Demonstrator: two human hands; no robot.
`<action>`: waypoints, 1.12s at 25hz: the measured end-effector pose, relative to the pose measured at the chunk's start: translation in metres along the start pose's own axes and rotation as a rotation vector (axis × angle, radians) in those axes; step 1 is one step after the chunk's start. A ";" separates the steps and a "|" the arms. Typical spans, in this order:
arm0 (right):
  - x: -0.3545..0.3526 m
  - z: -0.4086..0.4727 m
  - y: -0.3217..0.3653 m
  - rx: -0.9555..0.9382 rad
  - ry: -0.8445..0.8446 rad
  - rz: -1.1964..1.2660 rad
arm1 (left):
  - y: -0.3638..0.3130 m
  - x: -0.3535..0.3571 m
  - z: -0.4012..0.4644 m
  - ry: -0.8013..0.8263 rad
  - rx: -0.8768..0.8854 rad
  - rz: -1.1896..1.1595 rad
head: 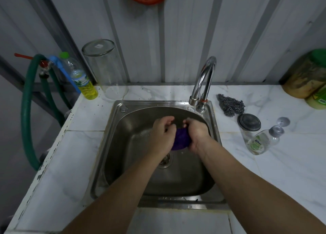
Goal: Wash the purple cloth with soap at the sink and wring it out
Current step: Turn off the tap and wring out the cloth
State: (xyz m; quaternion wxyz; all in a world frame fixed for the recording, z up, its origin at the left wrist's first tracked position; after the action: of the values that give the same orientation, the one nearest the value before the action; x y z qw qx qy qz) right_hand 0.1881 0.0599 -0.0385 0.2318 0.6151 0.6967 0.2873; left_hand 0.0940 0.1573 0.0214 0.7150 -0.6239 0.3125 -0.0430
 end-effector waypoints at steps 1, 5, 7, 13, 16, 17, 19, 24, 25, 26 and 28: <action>0.004 0.002 0.011 -0.039 0.044 0.032 | 0.004 0.005 -0.001 0.136 -0.023 0.045; 0.029 -0.003 0.027 -0.016 0.363 -0.056 | 0.019 0.018 -0.009 0.365 -0.166 0.171; 0.032 -0.003 0.029 -0.037 0.468 -0.039 | 0.036 0.019 -0.016 0.362 -0.447 -0.019; 0.033 -0.014 0.005 -0.012 0.726 0.097 | 0.030 0.056 -0.085 0.731 -1.062 -0.620; 0.027 -0.002 0.010 -0.165 0.559 -0.080 | 0.050 0.057 -0.079 0.652 -0.902 -0.266; 0.025 0.001 0.011 -0.214 0.489 -0.139 | 0.057 0.054 -0.074 0.614 -0.840 -0.130; 0.025 0.005 0.013 -0.292 0.385 -0.201 | 0.065 0.051 -0.058 0.538 -0.696 0.110; 0.021 0.009 0.010 -0.416 0.210 -0.326 | 0.066 0.053 -0.039 0.373 -0.378 0.411; 0.021 0.009 0.011 -0.456 0.191 -0.361 | 0.063 0.057 -0.038 0.354 -0.321 0.379; 0.022 0.008 0.015 -0.512 0.176 -0.402 | 0.061 0.059 -0.036 0.344 -0.267 0.336; 0.020 0.005 0.023 -0.589 0.149 -0.460 | 0.049 0.060 -0.034 0.368 -0.164 0.193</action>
State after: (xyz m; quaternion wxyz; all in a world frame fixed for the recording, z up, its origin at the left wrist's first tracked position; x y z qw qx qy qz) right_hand 0.2051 0.0824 -0.0257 0.4058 0.3270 0.7192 0.4594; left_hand 0.1087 0.1115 -0.0475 0.5937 -0.6287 0.4984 -0.0622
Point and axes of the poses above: each hand's wrist, its own z-axis towards the middle knuckle, its own x-axis out of the palm, y = z × x, the point moved 10 cm from there along z, towards the middle knuckle, and after that the axes turned 15 degrees about -y, right-handed, at the moved point
